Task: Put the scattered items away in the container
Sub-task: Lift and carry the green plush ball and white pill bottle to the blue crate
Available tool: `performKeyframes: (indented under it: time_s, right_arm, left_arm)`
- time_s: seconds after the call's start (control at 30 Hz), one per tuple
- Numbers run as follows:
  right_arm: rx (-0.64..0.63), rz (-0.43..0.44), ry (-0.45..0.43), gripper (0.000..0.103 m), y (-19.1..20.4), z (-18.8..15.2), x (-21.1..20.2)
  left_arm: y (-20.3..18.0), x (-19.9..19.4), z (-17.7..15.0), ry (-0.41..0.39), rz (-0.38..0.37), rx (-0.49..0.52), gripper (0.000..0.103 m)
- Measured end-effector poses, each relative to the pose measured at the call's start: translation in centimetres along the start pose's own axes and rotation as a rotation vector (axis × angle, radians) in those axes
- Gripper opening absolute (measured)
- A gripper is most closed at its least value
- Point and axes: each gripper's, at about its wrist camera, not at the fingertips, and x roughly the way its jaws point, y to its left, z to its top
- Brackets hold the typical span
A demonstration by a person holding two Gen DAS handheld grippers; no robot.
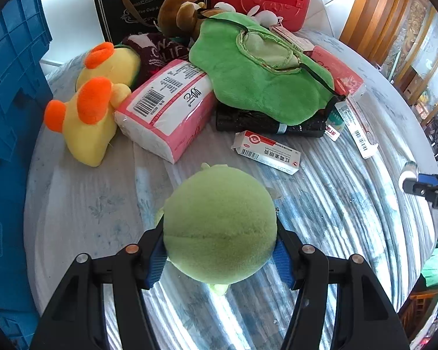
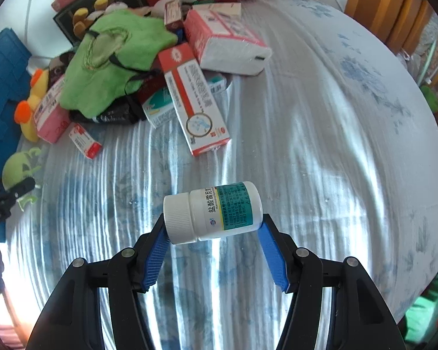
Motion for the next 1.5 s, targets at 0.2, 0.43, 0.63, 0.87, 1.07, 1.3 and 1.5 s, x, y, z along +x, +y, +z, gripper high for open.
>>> performKeyframes:
  time_s: [0.2, 0.43, 0.63, 0.87, 1.07, 1.3, 1.5]
  right_arm:
    - [-0.003, 0.011, -0.048, 0.06, 0.7, 1.0, -1.5]
    - [-0.01, 0.036, -0.095, 0.06, 2.3, 1.8, -4.3]
    - [-0.042, 0.06, -0.137, 0.06, 3.6, 2.2, -6.8]
    - [-0.058, 0.084, -0.191, 0.06, 4.8, 2.7, -10.2]
    - [-0.068, 0.109, -0.235, 0.06, 5.7, 3.2, -13.1]
    - [-0.086, 0.137, -0.295, 0.06, 7.2, 3.6, -16.7]
    - [-0.125, 0.172, -0.346, 0.06, 9.0, 3.5, -19.5]
  left_arm:
    - [0.1, -1.5, 0.0, -0.014, 0.017, -0.013, 0.061]
    - [0.2, -3.8, 0.4, -0.041, 0.029, -0.003, 0.061]
    - [0.3, -6.4, 0.8, -0.065, 0.034, 0.013, 0.061]
    - [0.1, -9.6, 1.7, -0.116, 0.025, 0.027, 0.061]
    - [0.1, -12.7, 2.9, -0.166, 0.02, 0.028, 0.061]
    - [0.8, -16.6, 4.3, -0.23, 0.013, 0.025, 0.061]
    - [1.6, -20.0, 4.7, -0.287, 0.01, 0.019, 0.061]
